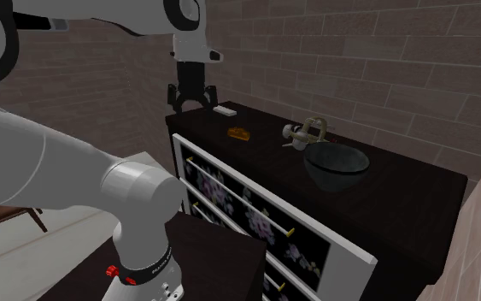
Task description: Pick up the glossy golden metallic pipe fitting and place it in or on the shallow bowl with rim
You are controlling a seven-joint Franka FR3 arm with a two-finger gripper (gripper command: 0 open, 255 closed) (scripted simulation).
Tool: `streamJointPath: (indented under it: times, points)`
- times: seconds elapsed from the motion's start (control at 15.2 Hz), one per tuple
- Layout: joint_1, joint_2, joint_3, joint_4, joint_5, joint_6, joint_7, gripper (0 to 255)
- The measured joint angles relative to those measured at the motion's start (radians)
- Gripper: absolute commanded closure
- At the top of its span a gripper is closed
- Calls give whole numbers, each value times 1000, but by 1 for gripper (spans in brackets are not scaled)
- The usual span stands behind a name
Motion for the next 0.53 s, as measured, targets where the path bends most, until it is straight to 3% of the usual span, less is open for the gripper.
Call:
streamJointPath:
  times: [0.2,0.53]
  points:
    - [-3,43,-2,13,3,32,3,0]
    - [-21,215,-27,64,0,163,-6,0]
